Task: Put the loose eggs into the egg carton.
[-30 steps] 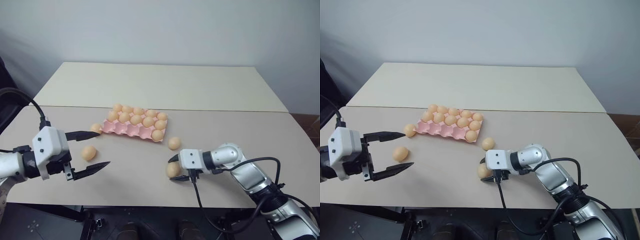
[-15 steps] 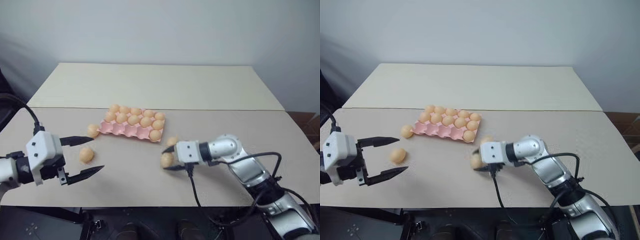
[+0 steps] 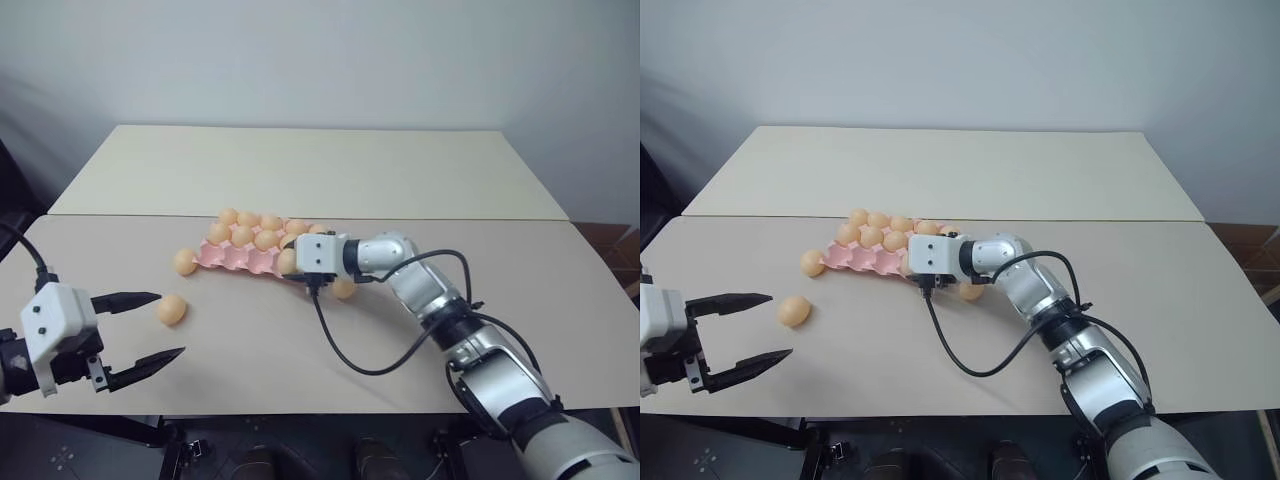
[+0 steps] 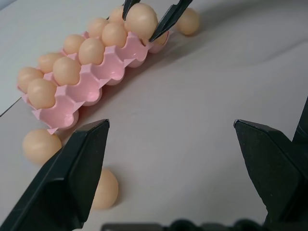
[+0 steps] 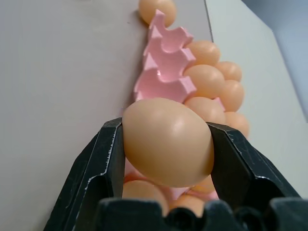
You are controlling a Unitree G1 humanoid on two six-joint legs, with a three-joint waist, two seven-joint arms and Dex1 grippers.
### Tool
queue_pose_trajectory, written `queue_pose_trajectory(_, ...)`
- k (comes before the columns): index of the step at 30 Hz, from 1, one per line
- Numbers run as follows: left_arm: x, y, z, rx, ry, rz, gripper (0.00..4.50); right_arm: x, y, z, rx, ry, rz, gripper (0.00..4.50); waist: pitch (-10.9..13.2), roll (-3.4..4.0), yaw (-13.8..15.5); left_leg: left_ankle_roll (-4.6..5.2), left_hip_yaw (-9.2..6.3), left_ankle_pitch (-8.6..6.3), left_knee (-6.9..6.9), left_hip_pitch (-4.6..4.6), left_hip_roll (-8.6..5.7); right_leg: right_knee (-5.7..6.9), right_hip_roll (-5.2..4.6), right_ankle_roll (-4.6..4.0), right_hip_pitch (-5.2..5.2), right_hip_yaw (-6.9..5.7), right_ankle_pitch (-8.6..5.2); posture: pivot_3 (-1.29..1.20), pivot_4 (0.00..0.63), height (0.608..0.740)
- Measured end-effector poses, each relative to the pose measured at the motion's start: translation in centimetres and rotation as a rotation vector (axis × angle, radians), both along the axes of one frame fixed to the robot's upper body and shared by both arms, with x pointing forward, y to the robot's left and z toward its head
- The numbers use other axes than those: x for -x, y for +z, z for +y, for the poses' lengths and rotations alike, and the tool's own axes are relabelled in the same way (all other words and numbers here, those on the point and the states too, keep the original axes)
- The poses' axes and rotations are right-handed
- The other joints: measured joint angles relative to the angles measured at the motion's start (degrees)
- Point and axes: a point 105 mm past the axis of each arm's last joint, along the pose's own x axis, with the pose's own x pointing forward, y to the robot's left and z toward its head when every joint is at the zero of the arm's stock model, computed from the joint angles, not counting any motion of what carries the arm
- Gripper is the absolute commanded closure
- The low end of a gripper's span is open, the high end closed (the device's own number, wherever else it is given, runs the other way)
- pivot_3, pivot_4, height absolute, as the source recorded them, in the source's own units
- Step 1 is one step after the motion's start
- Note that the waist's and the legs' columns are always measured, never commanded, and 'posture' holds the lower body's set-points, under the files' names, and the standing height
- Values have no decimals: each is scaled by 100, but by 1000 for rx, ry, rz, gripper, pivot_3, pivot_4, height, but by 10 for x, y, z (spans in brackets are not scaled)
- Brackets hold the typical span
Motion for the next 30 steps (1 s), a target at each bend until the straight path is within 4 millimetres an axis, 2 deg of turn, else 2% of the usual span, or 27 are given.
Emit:
queue_pose_trajectory(3, 0, 0, 0, -1, 3, -2, 0, -7, 4, 5, -7, -8, -64, 2075, 0, 0, -14, 0, 0, 0, -2, 2, 0, 1, 0, 0, 1, 0, 0, 0, 150, 740)
queue_pose_trajectory(9, 1, 1, -1, -6, -1, -5, 0, -12, -2, 9, 18, 0, -131, 2075, 1, 1, -58, -2, -1, 1, -6, 1, 0, 0, -1, -1, -1, 0, 1, 0, 150, 740)
queue_pose_trajectory(12, 1, 1, -1, -6, -1, -4, 0, -11, -3, 11, 23, 17, -150, 1235, 1, 1, -107, -2, -2, 0, -6, 2, 0, 1, -1, -1, 0, 0, 1, 0, 150, 740)
queue_pose_trajectory(15, 1, 2, -1, -5, 0, -5, 0, -11, -3, 11, 23, 22, -155, 193, 1, 1, -128, -2, -3, 0, -8, 1, 0, 1, -1, -1, -1, 0, 1, 0, 150, 740)
queue_pose_trajectory(16, 1, 2, -1, -5, 1, -6, 0, -11, -3, 11, 20, 21, -156, 38, 1, 1, -131, -2, -3, 0, -9, 2, 0, 1, -1, -1, -1, 0, 1, 0, 150, 740)
queue_pose_trajectory(25, -1, 2, -3, -2, -2, -9, 0, -9, -3, 12, 21, 32, -158, 38, 1, 2, -137, -2, -3, 0, -12, 3, 1, 1, -1, -2, -2, 1, 1, 0, 150, 740)
queue_pose_trajectory(30, -3, 4, -4, 0, -11, -20, 0, -2, -1, 9, 16, 58, -159, 38, 1, 2, -129, -2, -4, 0, -13, 1, 1, -1, -2, -2, -2, 0, 1, 0, 150, 740)
